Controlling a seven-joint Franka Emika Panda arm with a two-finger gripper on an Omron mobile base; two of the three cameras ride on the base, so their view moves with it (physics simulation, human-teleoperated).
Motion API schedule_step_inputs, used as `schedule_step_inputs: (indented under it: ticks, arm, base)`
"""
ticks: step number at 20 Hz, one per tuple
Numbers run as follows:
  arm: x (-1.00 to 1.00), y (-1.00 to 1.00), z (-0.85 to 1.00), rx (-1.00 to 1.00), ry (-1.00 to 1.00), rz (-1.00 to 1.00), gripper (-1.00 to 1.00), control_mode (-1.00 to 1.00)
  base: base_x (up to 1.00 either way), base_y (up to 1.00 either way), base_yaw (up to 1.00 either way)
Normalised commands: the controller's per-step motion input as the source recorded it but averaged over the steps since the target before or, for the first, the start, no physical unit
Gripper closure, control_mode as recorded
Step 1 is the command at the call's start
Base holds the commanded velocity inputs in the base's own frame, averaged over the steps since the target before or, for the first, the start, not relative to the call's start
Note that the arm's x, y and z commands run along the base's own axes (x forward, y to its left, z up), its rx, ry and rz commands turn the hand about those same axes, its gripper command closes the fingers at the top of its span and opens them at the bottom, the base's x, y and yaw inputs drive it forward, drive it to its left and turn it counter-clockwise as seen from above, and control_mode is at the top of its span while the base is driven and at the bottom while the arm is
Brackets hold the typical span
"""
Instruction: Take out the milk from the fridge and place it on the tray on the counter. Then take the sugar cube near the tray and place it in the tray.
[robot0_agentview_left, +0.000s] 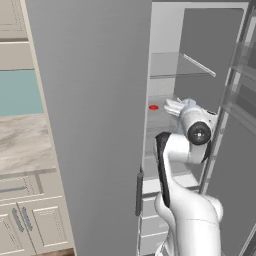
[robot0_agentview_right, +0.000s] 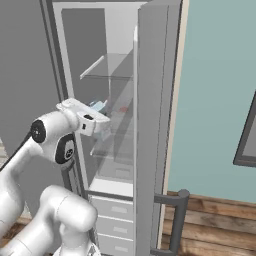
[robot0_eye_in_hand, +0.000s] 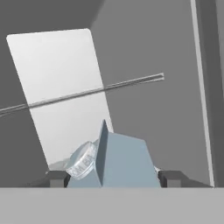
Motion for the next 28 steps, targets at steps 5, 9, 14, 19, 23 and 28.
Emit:
schedule_step_inputs:
  ticks: [5, 9, 14, 19, 23, 28]
  arm:
    - [-0.57, 0.09, 0.79, 0.08, 0.33, -0.01, 1.0, -1.0]
    - [-0.29, 0.05, 0.15, 0.03, 0.26, 0.03, 1.0, -1.0]
    - [-0.28, 0.05, -0.06, 0.14, 0.24, 0.23, 1.0, -1.0]
    - [-0.53, 0.11, -0.27, -0.02, -0.02, 0.23, 1.0, -1.0]
    - [-0.56, 0.44, -0.13, -0.17, -0.26, 0.22, 1.0, -1.0]
    - [-0.27, 0.07, -0.02, 0.01, -0.27, 0.16, 1.0, -1.0]
  base:
    - [0.0, 0.0, 0.0]
    - [0.0, 0.0, 0.0]
    - [0.0, 0.0, 0.0]
    - [0.0, 0.0, 0.0]
    - [0.0, 0.0, 0.0]
    - [0.0, 0.0, 0.0]
